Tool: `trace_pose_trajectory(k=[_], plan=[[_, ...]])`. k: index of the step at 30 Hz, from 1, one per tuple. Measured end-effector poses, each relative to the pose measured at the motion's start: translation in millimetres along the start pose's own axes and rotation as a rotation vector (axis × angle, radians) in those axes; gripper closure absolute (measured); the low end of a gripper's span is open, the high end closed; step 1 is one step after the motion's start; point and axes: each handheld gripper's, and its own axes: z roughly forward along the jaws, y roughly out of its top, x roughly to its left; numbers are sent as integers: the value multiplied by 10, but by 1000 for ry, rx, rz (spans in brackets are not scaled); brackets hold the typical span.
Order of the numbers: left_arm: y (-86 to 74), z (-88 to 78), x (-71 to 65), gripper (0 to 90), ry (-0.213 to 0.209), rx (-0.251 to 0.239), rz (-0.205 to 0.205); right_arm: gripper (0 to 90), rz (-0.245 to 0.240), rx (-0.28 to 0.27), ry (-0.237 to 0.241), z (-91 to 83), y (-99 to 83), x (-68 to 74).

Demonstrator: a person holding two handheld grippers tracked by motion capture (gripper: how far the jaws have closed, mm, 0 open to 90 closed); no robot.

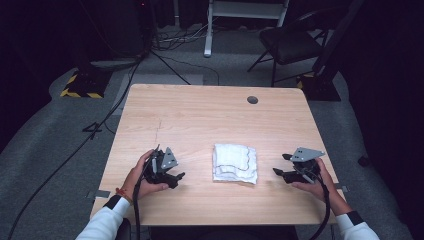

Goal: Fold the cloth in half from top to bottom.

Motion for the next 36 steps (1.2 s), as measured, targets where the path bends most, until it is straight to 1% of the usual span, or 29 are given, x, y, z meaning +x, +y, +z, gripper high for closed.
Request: trace_pose_trajectory(k=[2,3,5,6,8,11,13,14,19,23,26,29,31,34,36], plan=[[-62,-31,20,192,23,11,-5,329,2,5,-12,-27,-44,-25],[-89,-48,27,192,30,12,-8,328,3,9,-22,-47,-74,-39],[-132,-79,42,191,37,20,-13,328,20,4,-23,-77,-127,-66],[-165,-101,50,191,43,17,-23,328,24,7,-26,-91,-148,-76],[-210,-133,71,192,52,17,-35,328,38,7,-31,-124,-218,-104],[-277,-161,104,191,51,14,-59,327,59,19,-46,-161,-322,-135],[-313,-159,117,192,55,26,-62,327,68,28,-59,-183,-394,-153],[-340,-158,118,192,59,29,-71,326,74,29,-62,-193,-420,-161],[-431,-161,141,192,41,38,-98,324,117,30,-78,-282,-589,-210],[-500,-169,168,192,24,25,-124,319,136,27,-97,-345,-689,-257],[-551,-176,183,192,23,19,-141,312,169,22,-102,-385,-778,-297],[-603,-176,195,192,18,27,-146,305,191,16,-97,-406,-847,-315],[-641,-185,203,191,12,21,-166,303,201,17,-100,-414,-889,-321],[-679,-197,210,191,8,25,-171,296,224,8,-96,-425,-950,-332],[-703,-199,215,191,13,31,-178,294,238,4,-100,-438,-974,-342]])
